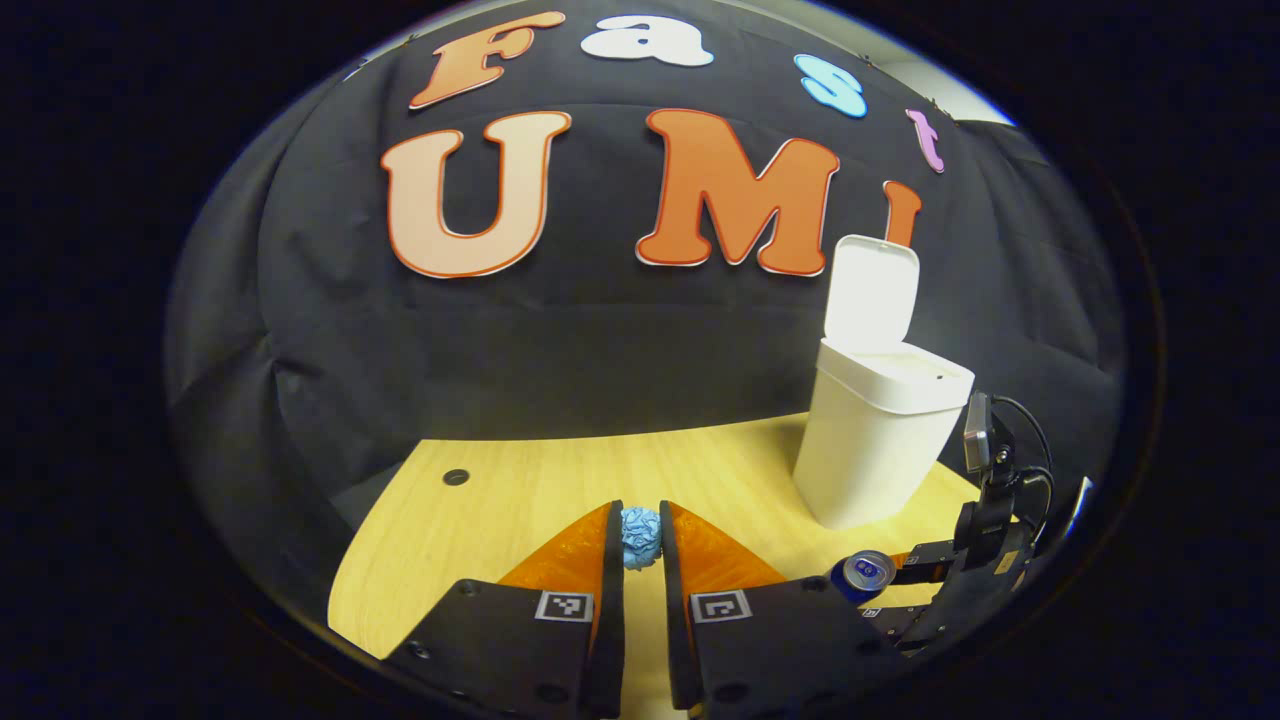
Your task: Press the lid of the desktop garbage bin to open it, pick up the crumpled paper on the desktop and throw it into the bin, then pick up the pop can on the desktop and drop it into the bin, and finally close the garbage bin lid.
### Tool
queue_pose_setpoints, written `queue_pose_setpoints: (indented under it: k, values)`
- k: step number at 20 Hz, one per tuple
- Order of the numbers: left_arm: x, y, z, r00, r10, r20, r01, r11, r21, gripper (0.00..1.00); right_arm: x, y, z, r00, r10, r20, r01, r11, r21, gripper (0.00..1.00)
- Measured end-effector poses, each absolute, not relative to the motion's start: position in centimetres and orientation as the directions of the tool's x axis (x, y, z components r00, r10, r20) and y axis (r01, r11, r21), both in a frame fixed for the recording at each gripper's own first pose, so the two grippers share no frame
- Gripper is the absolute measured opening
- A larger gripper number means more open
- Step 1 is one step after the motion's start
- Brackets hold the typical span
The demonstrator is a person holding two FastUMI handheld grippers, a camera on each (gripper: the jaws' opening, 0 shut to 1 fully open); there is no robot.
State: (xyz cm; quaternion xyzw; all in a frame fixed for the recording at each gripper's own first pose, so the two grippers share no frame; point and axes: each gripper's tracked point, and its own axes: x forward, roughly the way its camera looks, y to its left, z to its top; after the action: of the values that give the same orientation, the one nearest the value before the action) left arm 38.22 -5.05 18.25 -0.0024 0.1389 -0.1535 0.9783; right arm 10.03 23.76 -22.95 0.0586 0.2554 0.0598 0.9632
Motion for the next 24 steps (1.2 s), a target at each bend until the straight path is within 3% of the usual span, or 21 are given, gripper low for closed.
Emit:
queue_pose_setpoints:
  k: [15, 24]
  values:
    - [41.9, -24.5, 25.2, 0.827, -0.539, -0.158, 0.539, 0.841, -0.043, 0.22, 4.4, 11.4, -22.4, 0.886, -0.048, -0.461, 0.131, 0.98, 0.149, 0.79]
    - [44.0, -34.6, 27.8, 0.791, -0.601, -0.117, 0.598, 0.799, -0.058, 0.21, 2.3, 5.0, -22.3, 0.89, -0.087, -0.447, 0.173, 0.973, 0.154, 0.78]
